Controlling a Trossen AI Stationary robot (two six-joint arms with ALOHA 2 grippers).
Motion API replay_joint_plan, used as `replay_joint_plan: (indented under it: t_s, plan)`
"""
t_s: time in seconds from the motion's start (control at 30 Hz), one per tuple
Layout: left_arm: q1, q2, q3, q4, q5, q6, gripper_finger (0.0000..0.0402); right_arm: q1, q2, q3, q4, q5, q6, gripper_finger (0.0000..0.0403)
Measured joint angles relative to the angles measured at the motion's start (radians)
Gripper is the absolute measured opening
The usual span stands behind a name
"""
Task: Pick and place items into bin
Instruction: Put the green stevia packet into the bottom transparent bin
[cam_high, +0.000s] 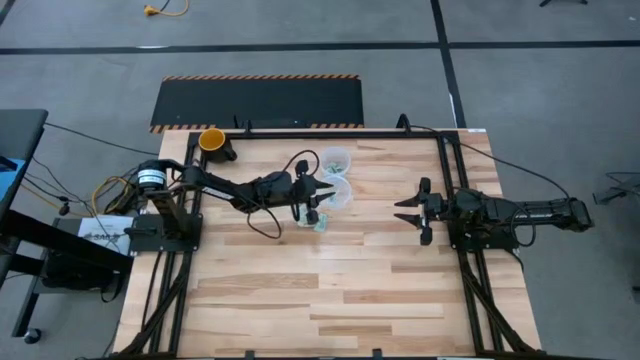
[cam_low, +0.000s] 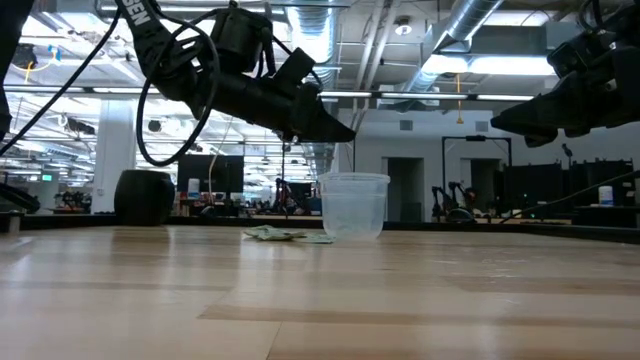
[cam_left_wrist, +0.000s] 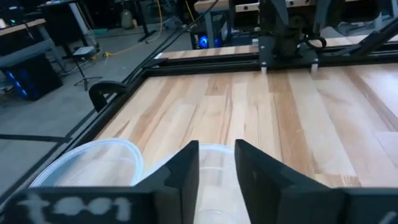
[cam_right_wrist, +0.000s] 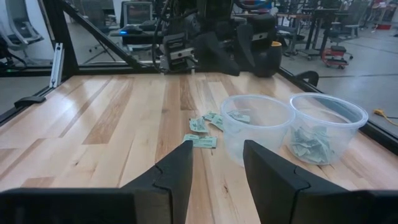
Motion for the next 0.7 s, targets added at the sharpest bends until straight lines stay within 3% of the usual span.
replay_joint_plan:
  t_s: [0.13, 0.43, 0.7]
  plan:
    - [-0.013, -0.001, 0.000, -0.019, 0.028, 0.004, 0.0110, 0.000, 0.000, 0.000, 0.000, 0.000, 0.000, 0.0134]
    - [-0.060, -0.071, -0.001, -0.255, 0.146, 0.086, 0.0115, 0.000, 0.000, 0.000, 0.000, 0.000, 0.000, 0.0136]
    - [-0.082, -0.089, -0.002, -0.460, 0.208, 0.028, 0.0115, 0.000, 0.000, 0.000, -0.001, 0.000, 0.000, 0.0134]
